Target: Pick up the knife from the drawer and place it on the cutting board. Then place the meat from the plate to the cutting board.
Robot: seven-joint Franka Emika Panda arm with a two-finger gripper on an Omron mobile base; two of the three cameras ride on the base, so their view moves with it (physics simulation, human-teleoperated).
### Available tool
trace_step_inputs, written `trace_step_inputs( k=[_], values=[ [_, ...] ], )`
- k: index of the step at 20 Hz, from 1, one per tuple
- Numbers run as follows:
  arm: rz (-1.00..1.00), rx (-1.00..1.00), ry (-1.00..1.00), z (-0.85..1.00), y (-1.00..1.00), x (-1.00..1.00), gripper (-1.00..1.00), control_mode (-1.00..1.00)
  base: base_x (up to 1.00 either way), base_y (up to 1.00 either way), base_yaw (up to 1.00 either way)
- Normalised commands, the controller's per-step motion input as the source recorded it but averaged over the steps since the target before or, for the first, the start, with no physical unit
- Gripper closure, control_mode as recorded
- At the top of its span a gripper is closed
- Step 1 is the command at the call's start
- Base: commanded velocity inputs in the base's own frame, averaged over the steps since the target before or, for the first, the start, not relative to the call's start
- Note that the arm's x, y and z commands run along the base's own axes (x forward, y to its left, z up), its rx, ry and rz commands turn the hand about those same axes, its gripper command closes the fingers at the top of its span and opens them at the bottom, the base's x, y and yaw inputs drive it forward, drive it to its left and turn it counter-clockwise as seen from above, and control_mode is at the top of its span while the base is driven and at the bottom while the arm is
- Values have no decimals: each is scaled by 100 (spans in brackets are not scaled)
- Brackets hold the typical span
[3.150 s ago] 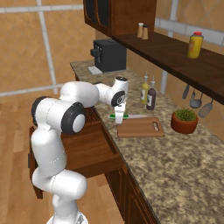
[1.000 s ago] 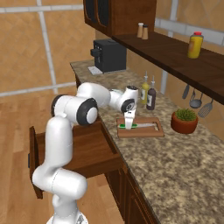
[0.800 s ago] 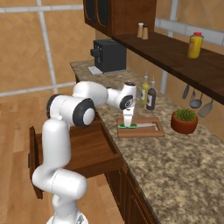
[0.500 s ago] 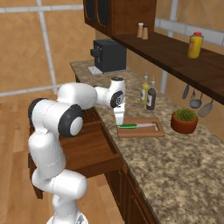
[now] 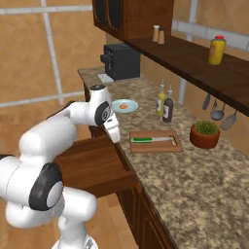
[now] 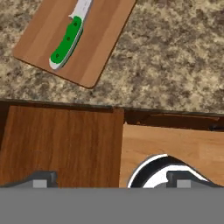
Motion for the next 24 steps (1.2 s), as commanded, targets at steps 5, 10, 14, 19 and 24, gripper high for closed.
trace_step_inputs(
  k=[5,10,14,19,24],
  values=[
    [43,1,7,100,21,-100,-100,-100,0,0,0],
    [35,1,0,25,29,-100,-100,-100,0,0,0],
    [23,0,-3,0,27,-100,-100,-100,0,0,0],
    [10,0,0,2,11,-89,-100,-100,0,0,0],
    [4,0,0,-6,26,-28,-100,-100,0,0,0]
  ],
)
